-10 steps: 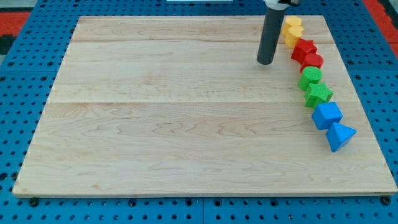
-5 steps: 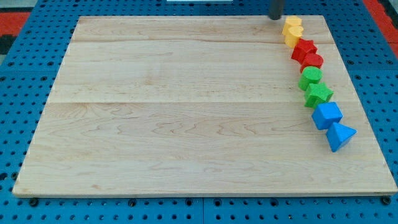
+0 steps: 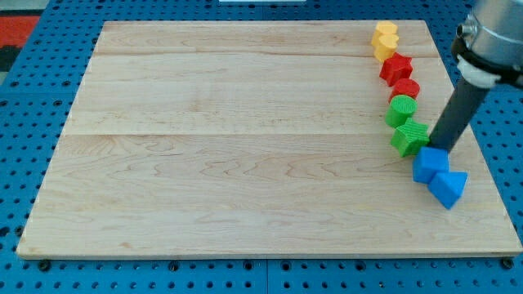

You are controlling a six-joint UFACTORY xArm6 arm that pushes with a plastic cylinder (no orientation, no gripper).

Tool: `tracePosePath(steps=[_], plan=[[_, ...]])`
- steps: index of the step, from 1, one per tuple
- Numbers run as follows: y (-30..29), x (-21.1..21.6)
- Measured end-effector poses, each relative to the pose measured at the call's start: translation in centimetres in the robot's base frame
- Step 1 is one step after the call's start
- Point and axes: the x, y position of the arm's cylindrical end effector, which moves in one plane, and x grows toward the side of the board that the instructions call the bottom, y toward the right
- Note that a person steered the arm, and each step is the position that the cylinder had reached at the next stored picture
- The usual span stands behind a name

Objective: Slide the blue cube to the center left

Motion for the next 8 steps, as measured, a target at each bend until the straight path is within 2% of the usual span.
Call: tracePosePath(steps=[1, 2, 3, 5, 8], plan=[[1.1, 0.4], [5.6, 0.4], [6.0, 6.7], [3.8, 7.3], [5.9, 7.3]])
